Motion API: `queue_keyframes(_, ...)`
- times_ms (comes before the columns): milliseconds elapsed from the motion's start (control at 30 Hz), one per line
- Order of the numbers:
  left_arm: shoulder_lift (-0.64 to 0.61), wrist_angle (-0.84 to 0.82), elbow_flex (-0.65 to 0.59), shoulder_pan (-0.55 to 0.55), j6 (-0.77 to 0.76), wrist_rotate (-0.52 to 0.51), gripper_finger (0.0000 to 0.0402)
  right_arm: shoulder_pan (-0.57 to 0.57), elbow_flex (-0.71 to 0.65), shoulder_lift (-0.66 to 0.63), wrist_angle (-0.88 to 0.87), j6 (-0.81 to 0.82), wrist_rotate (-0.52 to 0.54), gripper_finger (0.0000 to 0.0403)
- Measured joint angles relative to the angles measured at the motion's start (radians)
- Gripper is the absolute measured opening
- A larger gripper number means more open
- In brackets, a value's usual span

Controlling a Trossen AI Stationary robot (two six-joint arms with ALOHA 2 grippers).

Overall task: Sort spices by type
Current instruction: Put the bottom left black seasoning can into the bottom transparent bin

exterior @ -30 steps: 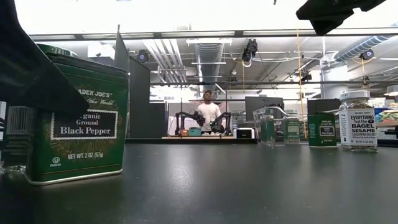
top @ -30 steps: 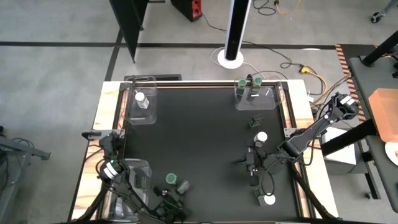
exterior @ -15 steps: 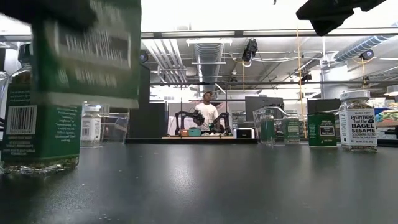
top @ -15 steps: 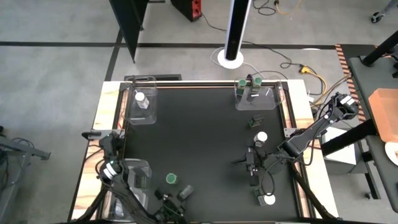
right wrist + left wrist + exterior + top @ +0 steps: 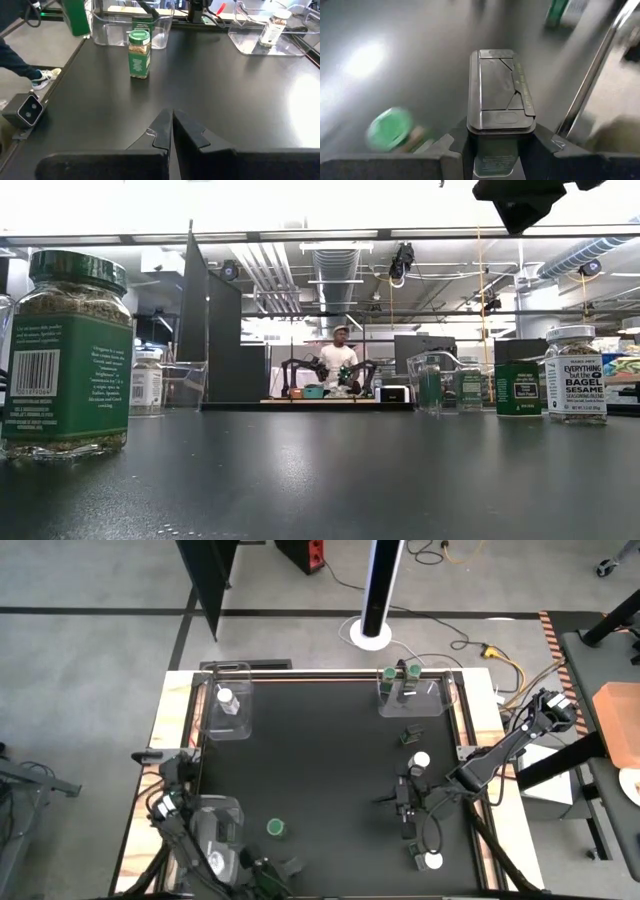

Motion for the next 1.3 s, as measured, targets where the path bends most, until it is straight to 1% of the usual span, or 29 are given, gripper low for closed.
queue_keyframes(67, -0.039, -0.001, -0.03, -0.014, -0.007, 0.053, 0.0097, -0.001, 0.0, 0.0, 0.005, 0.0, 0.0, 0.0009)
queue_keyframes(133, -0.088, -0.009, -0.081, -0.033, 0.012, 0.019, 0.0097, -0.001, 0.0, 0.0, 0.014, 0.002, 0.0, 0.0009)
queue_keyframes(233, -0.163, 0.003, -0.165, -0.063, -0.032, -0.003, 0.0097, -0.003, 0.0, 0.0, 0.025, 0.008, 0.0, 0.0009)
queue_keyframes(333, -0.242, 0.001, -0.299, -0.108, -0.072, -0.025, 0.0097, -0.012, 0.0, 0.0, 0.028, 0.007, 0.0, 0.0009)
queue_keyframes(467, -0.367, -0.004, -0.539, -0.168, -0.168, -0.021, 0.0097, -0.035, 0.0, 0.0, 0.038, 0.005, 0.0, 0.0009)
queue_keyframes(567, -0.449, -0.006, -0.684, -0.235, -0.173, -0.008, 0.0097, -0.06, 0.0, 0.0, 0.046, 0.0, 0.0, 0.0009)
queue_keyframes(633, -0.498, -0.004, -0.765, -0.3, -0.172, -0.003, 0.0097, -0.078, 0.0, 0.0, 0.046, 0.001, 0.0, 0.0009)
queue_keyframes(700, -0.545, -0.002, -0.83, -0.366, -0.197, -0.028, 0.0097, -0.095, 0.0, 0.0, 0.046, 0.004, 0.0, 0.0009)
queue_keyframes(733, -0.567, -0.004, -0.866, -0.394, -0.22, -0.017, 0.0097, -0.105, 0.0, 0.0, 0.046, 0.004, 0.0, 0.0009)
queue_keyframes(800, -0.598, -0.01, -0.933, -0.436, -0.27, -0.037, 0.0099, -0.126, 0.0, 0.0, 0.049, -0.009, -0.003, 0.0009)
queue_keyframes(833, -0.615, 0.005, -0.965, -0.452, -0.301, -0.016, 0.0099, -0.136, 0.0, 0.0, 0.051, -0.019, -0.002, 0.0009)
queue_keyframes(867, -0.63, -0.001, -0.994, -0.468, -0.323, -0.022, 0.0099, -0.148, 0.001, 0.0, 0.059, -0.027, -0.004, 0.0009)
queue_keyframes(967, -0.664, 0.014, -1.054, -0.478, -0.36, 0.039, 0.0098, -0.179, 0.003, 0.001, 0.087, -0.07, -0.011, 0.0009)
queue_keyframes(1033, -0.681, 0.039, -1.076, -0.477, -0.362, 0.06, 0.0098, -0.201, 0.011, 0.005, 0.103, -0.088, -0.023, 0.0009)
queue_keyframes(1133, -0.696, 0.062, -1.083, -0.465, -0.345, 0.035, 0.0098, -0.227, 0.022, 0.006, 0.101, -0.092, -0.034, 0.0009)
queue_keyframes(1300, -0.678, 0.057, -1.025, -0.421, -0.285, -0.045, 0.0098, -0.245, 0.031, 0.006, 0.103, -0.101, -0.036, 0.0009)
